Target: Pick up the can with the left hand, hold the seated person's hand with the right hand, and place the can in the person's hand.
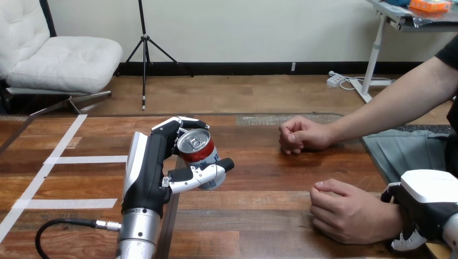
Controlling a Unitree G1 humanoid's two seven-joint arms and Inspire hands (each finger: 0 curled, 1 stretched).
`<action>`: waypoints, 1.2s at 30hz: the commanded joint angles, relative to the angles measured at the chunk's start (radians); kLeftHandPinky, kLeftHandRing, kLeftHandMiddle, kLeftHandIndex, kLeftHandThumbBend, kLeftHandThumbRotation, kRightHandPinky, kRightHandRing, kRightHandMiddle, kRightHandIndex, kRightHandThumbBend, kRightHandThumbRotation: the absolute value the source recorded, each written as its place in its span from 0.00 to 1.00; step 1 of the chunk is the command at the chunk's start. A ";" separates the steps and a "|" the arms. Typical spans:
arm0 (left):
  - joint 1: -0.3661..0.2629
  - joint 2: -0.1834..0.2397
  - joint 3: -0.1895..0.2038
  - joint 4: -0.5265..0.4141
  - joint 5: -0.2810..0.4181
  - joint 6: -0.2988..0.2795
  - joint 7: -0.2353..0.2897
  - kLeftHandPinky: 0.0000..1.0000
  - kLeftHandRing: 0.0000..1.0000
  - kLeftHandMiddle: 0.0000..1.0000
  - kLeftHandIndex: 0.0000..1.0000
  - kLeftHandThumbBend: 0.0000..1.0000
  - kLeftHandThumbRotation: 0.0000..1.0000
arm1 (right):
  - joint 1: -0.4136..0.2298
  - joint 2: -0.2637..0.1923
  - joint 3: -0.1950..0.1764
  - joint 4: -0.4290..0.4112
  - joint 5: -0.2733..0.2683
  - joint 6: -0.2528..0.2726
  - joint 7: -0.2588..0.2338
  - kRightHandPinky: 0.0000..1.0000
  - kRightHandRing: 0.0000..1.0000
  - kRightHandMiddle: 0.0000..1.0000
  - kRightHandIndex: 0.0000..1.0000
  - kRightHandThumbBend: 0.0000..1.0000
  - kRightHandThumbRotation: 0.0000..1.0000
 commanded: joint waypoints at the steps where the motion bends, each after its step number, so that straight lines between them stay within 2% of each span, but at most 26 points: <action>1: -0.040 0.001 0.014 -0.075 -0.007 -0.003 0.003 0.46 0.42 0.45 0.56 0.70 0.00 | 0.031 0.013 0.034 0.082 0.013 0.008 -0.002 0.52 0.68 0.77 0.76 0.83 0.00; 12: -0.036 0.002 0.013 -0.080 -0.010 -0.006 0.001 0.46 0.42 0.45 0.56 0.70 0.00 | 0.032 0.019 0.026 0.127 0.067 -0.054 -0.096 0.26 0.36 0.45 0.59 0.82 0.00; 14: -0.035 0.003 0.012 -0.083 -0.006 -0.001 0.001 0.46 0.42 0.45 0.56 0.70 0.00 | 0.033 0.017 0.026 0.135 0.072 -0.070 -0.119 0.24 0.33 0.43 0.57 0.82 0.00; 16: -0.035 0.004 0.012 -0.083 -0.005 -0.001 0.001 0.46 0.43 0.45 0.56 0.70 0.00 | 0.033 0.014 0.028 0.141 0.073 -0.080 -0.133 0.23 0.32 0.41 0.55 0.81 0.00; 22: -0.034 0.004 0.012 -0.084 -0.003 -0.003 0.003 0.46 0.43 0.45 0.56 0.69 0.00 | 0.033 0.023 0.020 0.147 0.089 -0.087 -0.154 0.30 0.41 0.48 0.52 0.75 0.00; 27: -0.032 0.002 0.012 -0.086 -0.004 -0.001 0.003 0.46 0.43 0.45 0.56 0.69 0.00 | 0.034 0.028 0.014 0.152 0.116 -0.101 -0.181 0.32 0.42 0.48 0.49 0.74 0.00; 36: -0.031 0.002 0.012 -0.083 -0.007 -0.004 0.003 0.46 0.43 0.45 0.56 0.69 0.00 | 0.033 0.021 0.019 0.160 0.126 -0.119 -0.217 0.32 0.41 0.47 0.46 0.71 0.00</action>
